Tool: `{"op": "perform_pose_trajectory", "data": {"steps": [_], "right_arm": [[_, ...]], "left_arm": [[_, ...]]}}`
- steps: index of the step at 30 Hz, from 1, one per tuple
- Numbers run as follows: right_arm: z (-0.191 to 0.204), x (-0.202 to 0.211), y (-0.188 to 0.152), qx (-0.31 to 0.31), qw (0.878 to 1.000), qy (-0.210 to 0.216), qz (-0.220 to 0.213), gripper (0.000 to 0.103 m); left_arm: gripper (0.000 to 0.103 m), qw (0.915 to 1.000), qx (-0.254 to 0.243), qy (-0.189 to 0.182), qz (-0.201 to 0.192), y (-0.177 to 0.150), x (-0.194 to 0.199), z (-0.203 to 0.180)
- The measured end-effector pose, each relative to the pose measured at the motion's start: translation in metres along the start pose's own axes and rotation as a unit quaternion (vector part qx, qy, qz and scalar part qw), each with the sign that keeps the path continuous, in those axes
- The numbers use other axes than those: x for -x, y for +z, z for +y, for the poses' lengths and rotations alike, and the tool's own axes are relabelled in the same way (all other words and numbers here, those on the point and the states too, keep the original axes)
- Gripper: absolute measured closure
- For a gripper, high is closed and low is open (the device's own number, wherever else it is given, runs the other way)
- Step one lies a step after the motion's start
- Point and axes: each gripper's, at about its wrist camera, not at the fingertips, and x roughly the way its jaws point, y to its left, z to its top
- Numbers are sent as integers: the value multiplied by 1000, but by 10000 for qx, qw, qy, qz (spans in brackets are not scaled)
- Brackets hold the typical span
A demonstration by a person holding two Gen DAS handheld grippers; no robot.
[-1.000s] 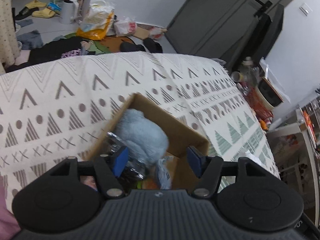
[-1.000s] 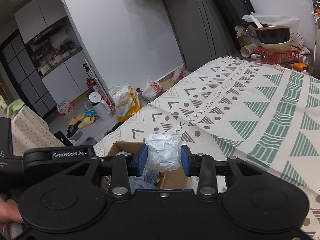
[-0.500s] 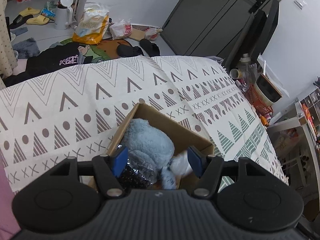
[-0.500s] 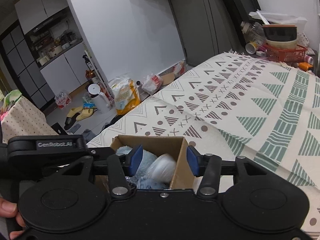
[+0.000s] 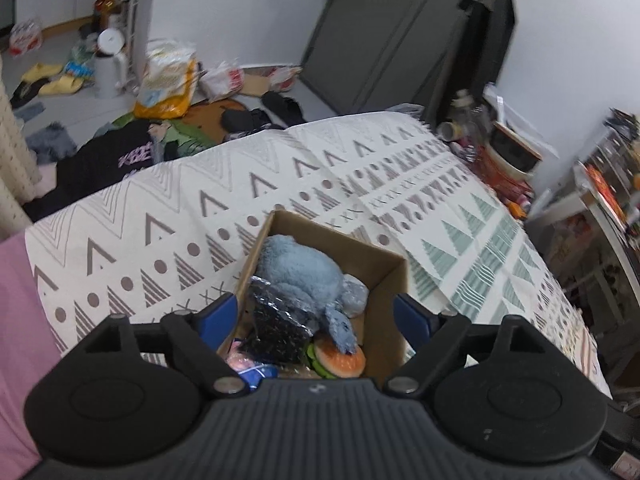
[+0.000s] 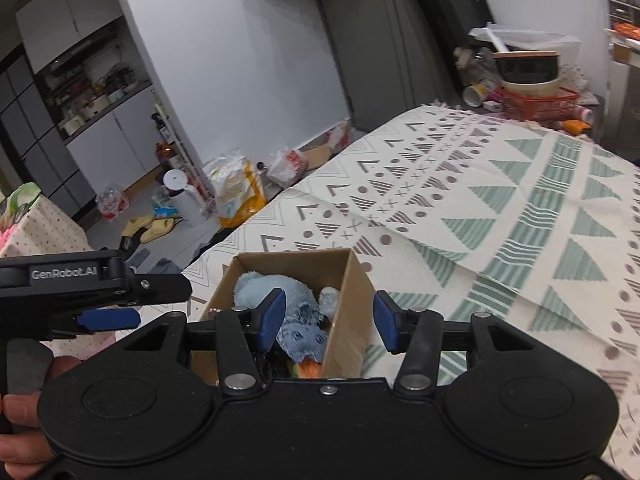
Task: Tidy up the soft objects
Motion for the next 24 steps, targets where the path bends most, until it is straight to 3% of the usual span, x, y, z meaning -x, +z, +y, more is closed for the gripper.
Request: {"op": "perform_pose_trajectory", "data": {"steps": [11, 15, 19, 24], "right_arm": [[4, 78, -8, -71, 9996, -143, -238, 50], [9, 109, -11, -91, 9988, -144, -450, 39], [16, 134, -15, -25, 9984, -155, -541, 38], [22, 163, -20, 15, 9970, -231, -744, 22]], "left_arm": [[12, 9975, -690, -3, -127, -21, 56, -29], [12, 9967, -783, -24, -199, -32, 77, -34], [11, 9959, -855, 74, -275, -44, 97, -39], [11, 9943, -1009, 105, -324, -58, 120, -45]]}}
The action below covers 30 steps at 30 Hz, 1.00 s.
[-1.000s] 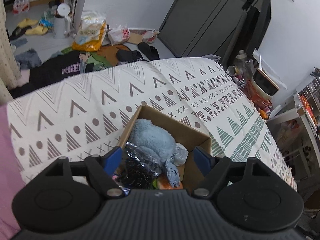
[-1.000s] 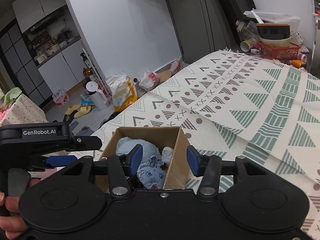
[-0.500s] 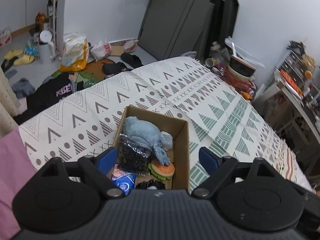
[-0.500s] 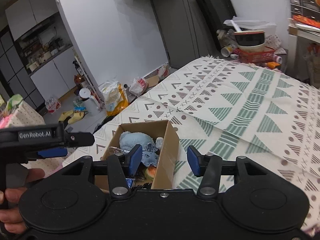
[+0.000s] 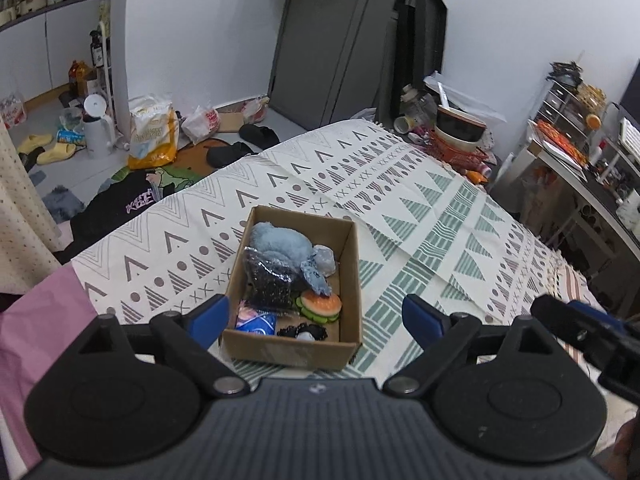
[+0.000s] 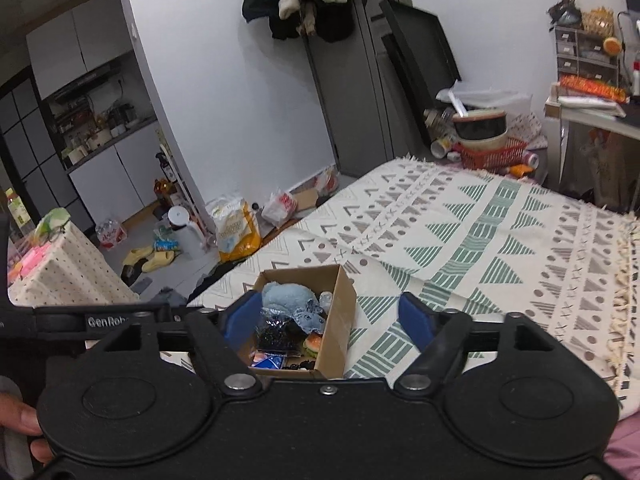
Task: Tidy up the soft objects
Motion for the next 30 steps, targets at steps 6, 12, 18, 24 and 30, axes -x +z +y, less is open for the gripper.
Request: {"op": "perform_pose_trajectory", "data": {"steps": [6, 12, 18, 24, 30], "right_arm": [[-2, 24, -2, -71, 9999, -31, -124, 16], [-5, 52, -2, -142, 9996, -56, -254, 0], [-12, 69, -10, -273, 9993, -12, -241, 0], [-23, 81, -24, -409, 9990, -24, -181, 0], [-23, 94, -35, -343, 9992, -31, -180, 0]], "left_arm": [[6, 9994, -306, -29, -157, -10, 28, -15], [1, 9986, -427, -9, -303, -18, 53, -24], [0, 9967, -668, 50, -457, -28, 78, -33], [0, 9953, -797, 128, -544, -42, 93, -38], [0, 9949, -857, 171, -504, -58, 97, -44]]}}
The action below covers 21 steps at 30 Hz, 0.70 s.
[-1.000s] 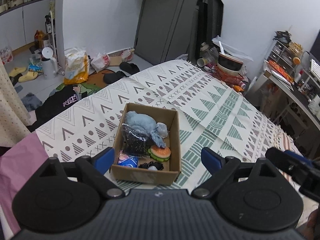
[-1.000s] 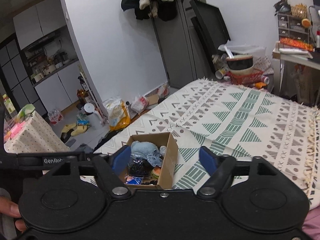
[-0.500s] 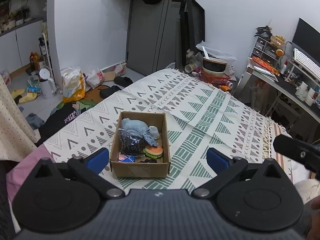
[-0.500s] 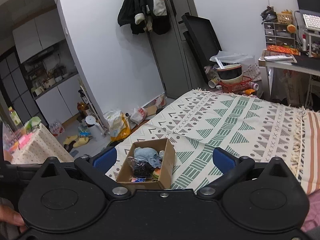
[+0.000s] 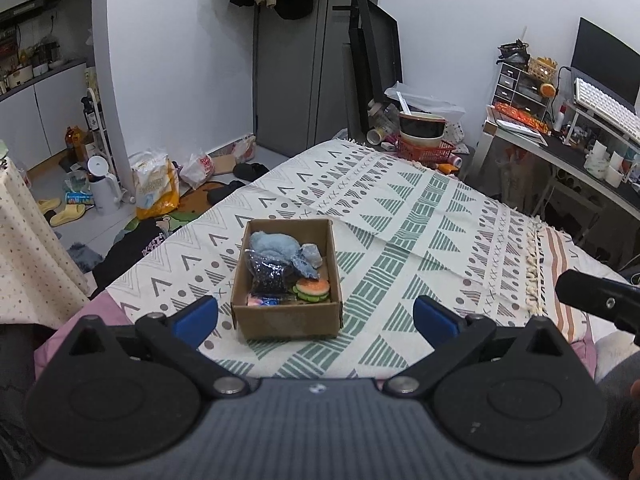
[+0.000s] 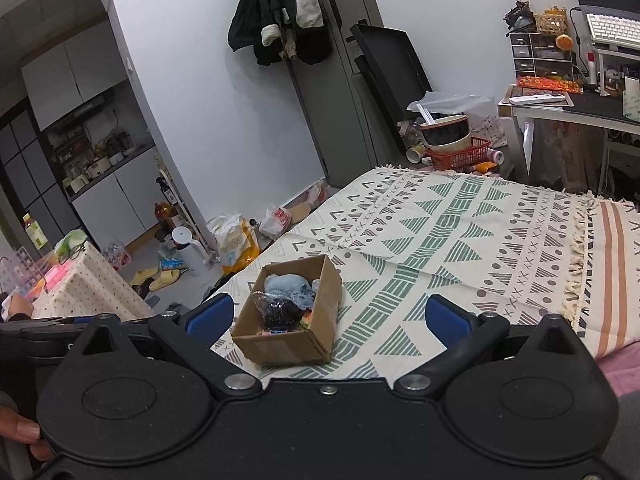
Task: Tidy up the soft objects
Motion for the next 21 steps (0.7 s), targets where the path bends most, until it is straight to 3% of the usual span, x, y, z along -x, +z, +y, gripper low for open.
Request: {"op": "perform_pose_trajectory", "data": {"steps": [8, 21], "right_arm": [[-19, 4, -16, -205, 9998, 74, 0, 0], [-13, 12, -22, 66, 9999, 87, 13, 0]], "left_arm": [[0, 9998, -110, 67, -139, -13, 15, -13], [0, 9995, 80, 180, -253, -22, 25, -9]]}}
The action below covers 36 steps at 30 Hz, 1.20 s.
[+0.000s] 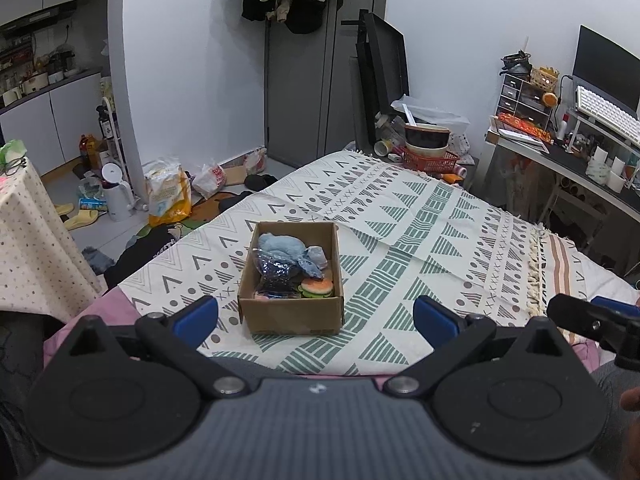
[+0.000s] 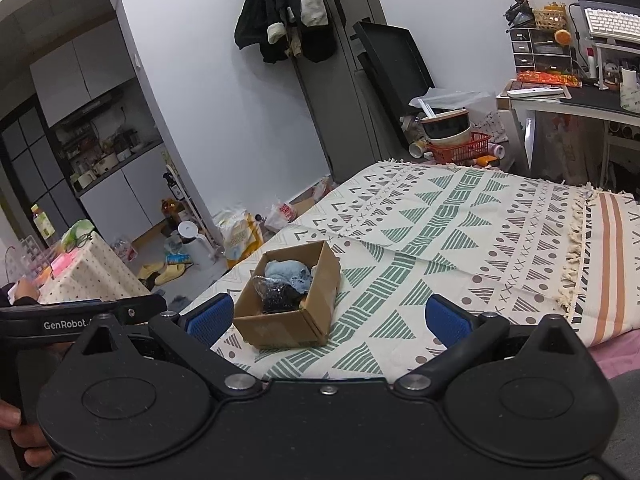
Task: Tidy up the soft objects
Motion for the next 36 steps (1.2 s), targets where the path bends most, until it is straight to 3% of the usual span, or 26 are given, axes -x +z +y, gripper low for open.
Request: {"op": "perform_pose_trajectory", "data": {"steps": [36], "right_arm": [[-5, -3, -3, -10, 9998, -180, 91, 0]], "left_arm": [[0, 9998, -144, -160, 19, -5, 4, -10]]}}
